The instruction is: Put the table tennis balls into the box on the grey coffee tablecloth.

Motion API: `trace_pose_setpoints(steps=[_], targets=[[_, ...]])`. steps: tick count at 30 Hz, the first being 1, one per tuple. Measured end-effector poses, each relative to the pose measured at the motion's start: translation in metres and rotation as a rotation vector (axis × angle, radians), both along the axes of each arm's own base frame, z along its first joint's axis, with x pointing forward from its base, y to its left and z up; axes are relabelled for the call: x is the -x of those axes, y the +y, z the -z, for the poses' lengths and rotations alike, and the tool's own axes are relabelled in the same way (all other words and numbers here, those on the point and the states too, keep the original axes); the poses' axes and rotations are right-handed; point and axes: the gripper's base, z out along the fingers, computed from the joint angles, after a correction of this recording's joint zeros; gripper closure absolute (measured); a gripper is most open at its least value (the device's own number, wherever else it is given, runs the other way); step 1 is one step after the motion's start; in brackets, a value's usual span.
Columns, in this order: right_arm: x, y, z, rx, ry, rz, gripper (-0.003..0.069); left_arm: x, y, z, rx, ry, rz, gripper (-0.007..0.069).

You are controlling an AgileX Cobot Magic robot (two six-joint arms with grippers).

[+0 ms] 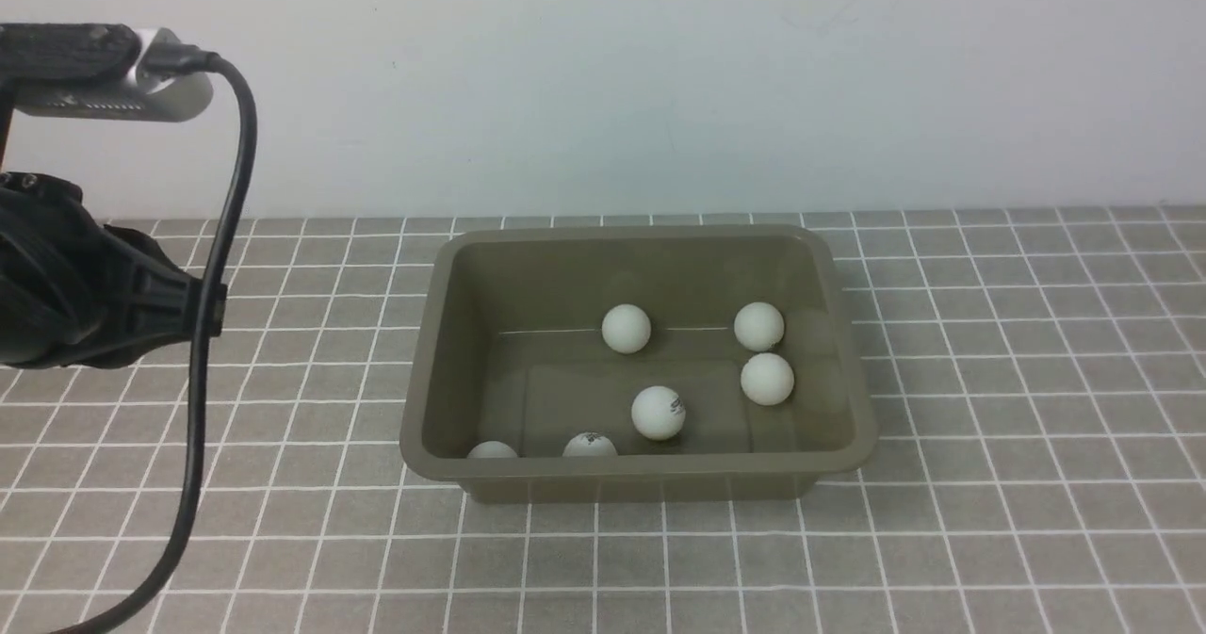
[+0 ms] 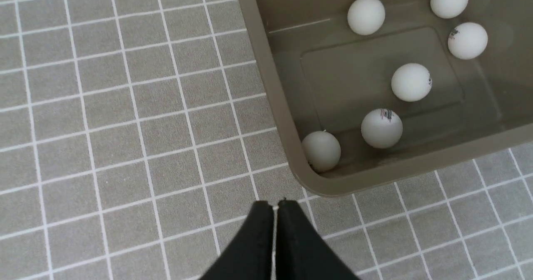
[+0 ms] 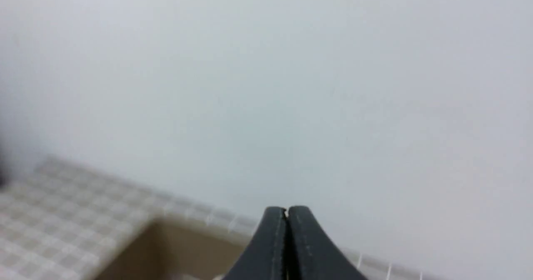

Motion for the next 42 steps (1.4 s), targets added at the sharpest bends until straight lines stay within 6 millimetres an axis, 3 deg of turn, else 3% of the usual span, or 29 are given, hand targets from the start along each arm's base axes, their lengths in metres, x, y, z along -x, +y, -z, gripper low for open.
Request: trace_pose_setpoints(steps=[5,9,14,19,29,36,42], targets=[[0.049,-0.019,0.060,-0.110,-0.140,0.004,0.0672,-0.002,-0.003,-0.003,0.040,-0.038,0.004,0.0629],[0.068,-0.026,0.077,-0.146,-0.211,0.002,0.0672,-0.002,-0.005,-0.004,0.057,-0.047,0.018,0.0629],[0.077,-0.030,0.078,-0.162,-0.273,0.004,0.0672,0.004,-0.006,-0.003,0.004,-0.036,0.097,0.0629],[0.077,-0.030,0.081,-0.156,-0.247,0.002,0.0672,0.047,-0.005,-0.002,0.004,-0.087,0.136,0.0629],[0.075,-0.029,0.086,-0.136,-0.194,0.000,0.0672,0.138,0.001,0.009,0.010,-0.395,0.123,0.0629],[0.075,-0.029,0.086,-0.136,-0.193,0.000,0.0672,0.175,-0.003,0.020,0.034,-0.406,0.187,0.0629],[0.075,-0.029,0.086,-0.137,-0.192,0.000,0.0672,0.188,-0.004,0.022,0.022,-0.406,0.228,0.0629]])
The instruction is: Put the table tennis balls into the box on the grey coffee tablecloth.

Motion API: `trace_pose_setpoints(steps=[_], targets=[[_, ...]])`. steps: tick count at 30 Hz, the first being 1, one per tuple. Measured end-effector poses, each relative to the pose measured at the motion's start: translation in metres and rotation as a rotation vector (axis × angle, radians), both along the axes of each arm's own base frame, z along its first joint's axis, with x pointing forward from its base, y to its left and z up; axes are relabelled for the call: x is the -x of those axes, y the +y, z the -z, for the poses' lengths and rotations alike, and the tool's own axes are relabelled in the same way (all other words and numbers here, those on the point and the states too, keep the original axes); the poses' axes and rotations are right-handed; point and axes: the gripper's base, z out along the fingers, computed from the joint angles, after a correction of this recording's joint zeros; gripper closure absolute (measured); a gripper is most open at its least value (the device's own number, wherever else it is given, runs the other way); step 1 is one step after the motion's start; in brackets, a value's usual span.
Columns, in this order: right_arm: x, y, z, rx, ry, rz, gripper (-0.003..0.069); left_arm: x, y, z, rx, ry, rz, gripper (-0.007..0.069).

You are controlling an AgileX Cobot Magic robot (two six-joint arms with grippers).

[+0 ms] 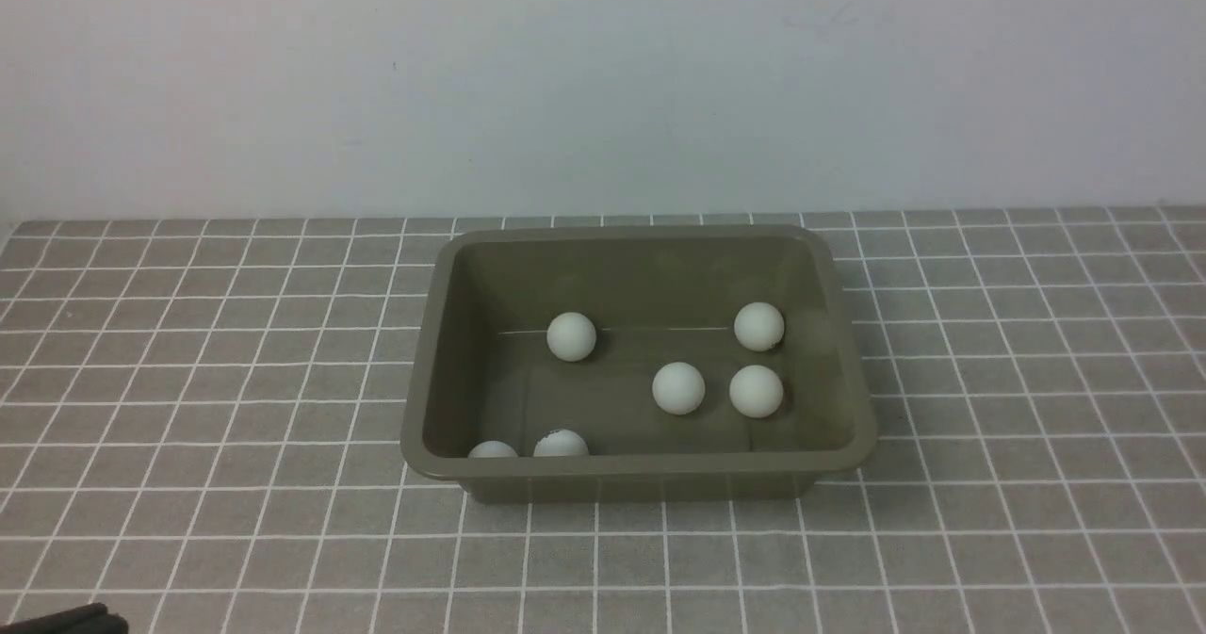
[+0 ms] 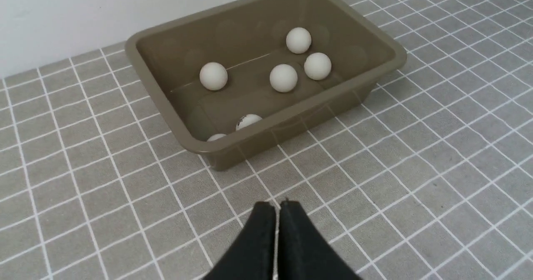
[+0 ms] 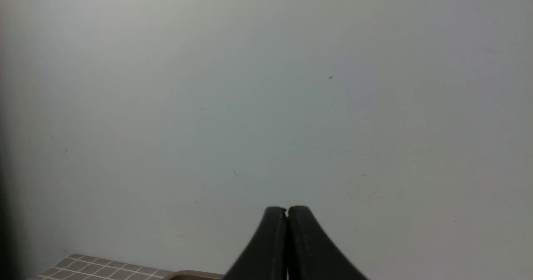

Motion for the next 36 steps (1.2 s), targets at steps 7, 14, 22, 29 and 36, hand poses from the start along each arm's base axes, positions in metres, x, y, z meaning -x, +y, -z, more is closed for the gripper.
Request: trace_pose_setpoints(steps=[7,14,22,29,36], targets=[[0.000,0.000,0.000,0.000,0.001,0.000,0.0672,-0.017,0.007,0.010,0.024,-0.153,-0.118,0.0629],[0.000,0.000,0.000,0.000,0.001,0.000,0.0672,-0.031,0.034,0.098,0.029,-0.152,-0.460,0.0629],[0.000,0.000,0.001,0.002,0.004,0.000,0.0672,-0.030,0.040,0.160,0.064,-0.080,-0.541,0.0629],[0.000,0.000,0.001,0.004,0.010,-0.001,0.0672,-0.030,0.036,0.159,0.114,-0.085,-0.519,0.0629],[0.000,0.000,0.001,0.004,0.010,-0.001,0.0672,-0.030,0.036,0.159,0.125,-0.082,-0.516,0.0629]])
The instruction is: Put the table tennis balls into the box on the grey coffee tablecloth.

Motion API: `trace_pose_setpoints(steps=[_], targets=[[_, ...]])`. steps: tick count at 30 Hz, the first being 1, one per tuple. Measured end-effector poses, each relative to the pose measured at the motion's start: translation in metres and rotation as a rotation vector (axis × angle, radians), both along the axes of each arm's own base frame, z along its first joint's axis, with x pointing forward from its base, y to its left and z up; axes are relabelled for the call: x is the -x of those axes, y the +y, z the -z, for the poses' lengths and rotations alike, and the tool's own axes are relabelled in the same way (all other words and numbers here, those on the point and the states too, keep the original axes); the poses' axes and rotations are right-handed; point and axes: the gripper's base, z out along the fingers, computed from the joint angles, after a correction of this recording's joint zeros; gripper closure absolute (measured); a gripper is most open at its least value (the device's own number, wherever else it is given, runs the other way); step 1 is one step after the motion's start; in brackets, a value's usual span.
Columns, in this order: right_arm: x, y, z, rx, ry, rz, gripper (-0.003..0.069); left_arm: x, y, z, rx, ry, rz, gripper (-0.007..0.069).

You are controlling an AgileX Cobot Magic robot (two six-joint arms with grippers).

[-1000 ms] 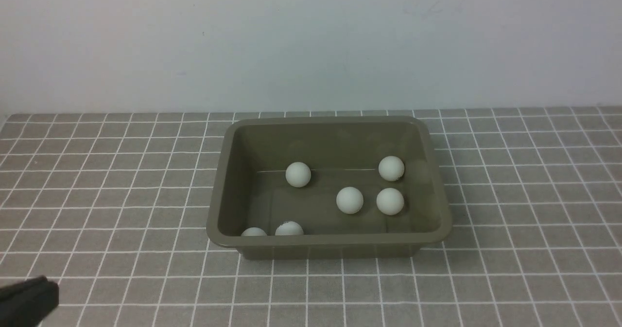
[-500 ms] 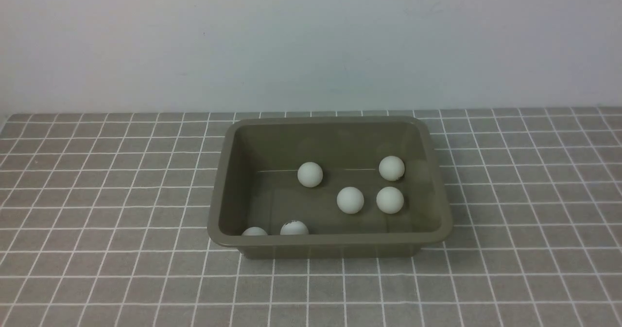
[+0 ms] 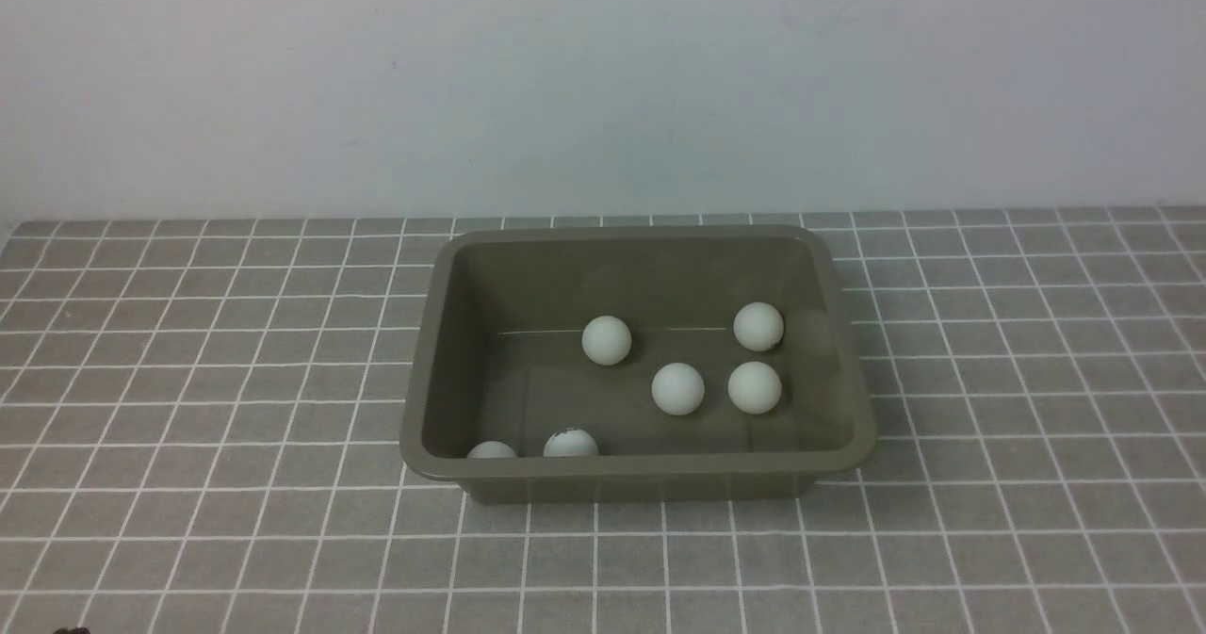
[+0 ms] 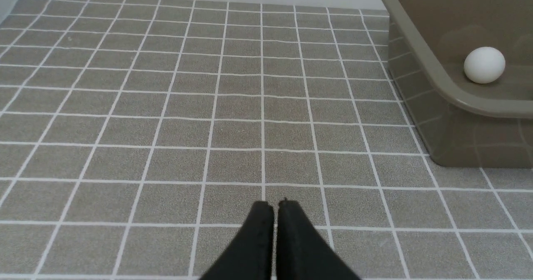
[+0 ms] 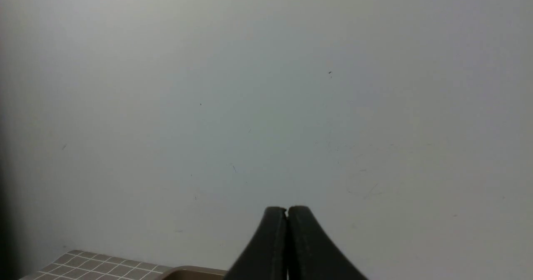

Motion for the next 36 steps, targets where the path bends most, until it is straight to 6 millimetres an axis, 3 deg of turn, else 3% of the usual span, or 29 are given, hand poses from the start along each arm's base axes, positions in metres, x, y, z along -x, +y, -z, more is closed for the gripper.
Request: trace_pose_setpoints(steps=[16,21,26,30,36], targets=[[0.000,0.000,0.000,0.010,-0.004,0.004,0.0672,0.000,0.000,0.000,0.001,0.000,0.000,0.0629],[-0.005,0.000,0.010,0.073,0.022,0.071,0.0672,0.000,0.000,0.000,0.001,0.000,0.000,0.0629],[-0.029,-0.004,0.081,0.193,0.251,0.275,0.0672,0.000,0.000,0.000,0.002,0.000,0.000,0.0629],[-0.035,-0.009,0.130,0.246,0.431,0.360,0.0672,0.000,0.000,0.000,0.002,0.000,0.000,0.0629],[-0.036,-0.010,0.130,0.247,0.434,0.387,0.0672,0.000,0.000,0.000,0.002,0.000,0.000,0.0629]])
